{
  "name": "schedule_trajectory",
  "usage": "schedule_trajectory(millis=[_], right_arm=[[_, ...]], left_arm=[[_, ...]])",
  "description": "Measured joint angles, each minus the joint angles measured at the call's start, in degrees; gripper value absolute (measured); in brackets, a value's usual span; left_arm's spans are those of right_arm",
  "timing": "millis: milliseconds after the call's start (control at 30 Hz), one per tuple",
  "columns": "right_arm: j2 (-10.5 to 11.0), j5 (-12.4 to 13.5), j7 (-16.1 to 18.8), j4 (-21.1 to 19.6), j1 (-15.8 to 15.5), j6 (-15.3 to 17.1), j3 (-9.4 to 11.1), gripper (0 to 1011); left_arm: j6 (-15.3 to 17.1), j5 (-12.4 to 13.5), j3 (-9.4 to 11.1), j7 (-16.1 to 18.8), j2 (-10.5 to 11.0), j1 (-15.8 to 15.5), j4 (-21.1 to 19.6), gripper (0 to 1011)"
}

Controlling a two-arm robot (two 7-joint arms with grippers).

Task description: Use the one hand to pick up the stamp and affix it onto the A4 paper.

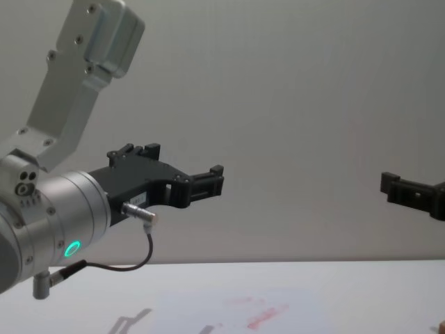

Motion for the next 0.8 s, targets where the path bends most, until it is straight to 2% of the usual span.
schedule_trajectory(millis=[433,600,800], right_arm=[[0.25,0.05,0.07,0.0,-0.12,0.0,0.19,1001],[1.31,0.66,0.22,-0.38,-0.9,0.16,0.9,1001],[3.86,1.79,0.27,-1.48,-3.14,1.63,2.33,1001]], left_arm=[[0.0,0.0,0.0,0.0,0.0,0.0,0.0,1001],[0.0,0.0,0.0,0.0,0.0,0.0,0.0,1001],[0.0,0.0,0.0,0.0,0.0,0.0,0.0,1001]])
